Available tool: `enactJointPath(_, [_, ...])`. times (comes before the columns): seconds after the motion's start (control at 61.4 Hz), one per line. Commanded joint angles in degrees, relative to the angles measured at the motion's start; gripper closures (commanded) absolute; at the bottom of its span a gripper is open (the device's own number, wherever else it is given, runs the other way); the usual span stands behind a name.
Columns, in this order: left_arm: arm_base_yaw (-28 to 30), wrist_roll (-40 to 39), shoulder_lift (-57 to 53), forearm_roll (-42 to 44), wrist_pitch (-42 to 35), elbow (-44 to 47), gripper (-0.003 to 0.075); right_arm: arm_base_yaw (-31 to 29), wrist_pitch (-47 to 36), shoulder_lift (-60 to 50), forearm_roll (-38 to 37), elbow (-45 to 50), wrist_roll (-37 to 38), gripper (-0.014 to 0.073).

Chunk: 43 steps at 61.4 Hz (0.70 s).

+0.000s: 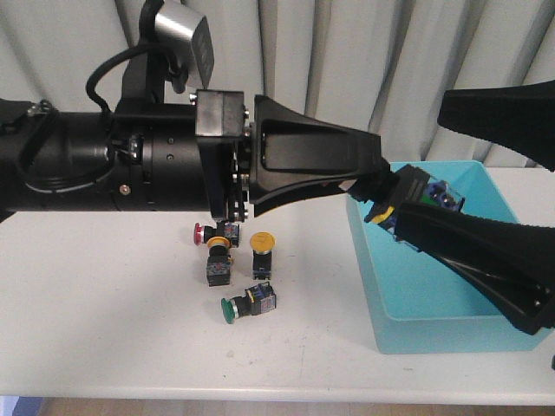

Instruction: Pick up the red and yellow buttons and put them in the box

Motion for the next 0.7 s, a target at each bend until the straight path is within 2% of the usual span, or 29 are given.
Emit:
enactJointPath(0.0, [-0.33,0.15,-1.96,-7.23,1.04,-3.65,0.0728,-0.16,1.39,0.8,2.6,-1.77,0.83,0.0])
enactJointPath(0.293, [-0.33,0.11,-1.96,-7.23,0.6,-9.34,0.0728,-0.16,0.49,1.89,1.79,-1.77,1.24,0.0])
enactJointPath(0.684, [-0.33,0.11,-1.88,-5.85,0.4,-9.48,0.0728,-0.16,0.44,1.89,2.56,-1.77,0.28,0.0053])
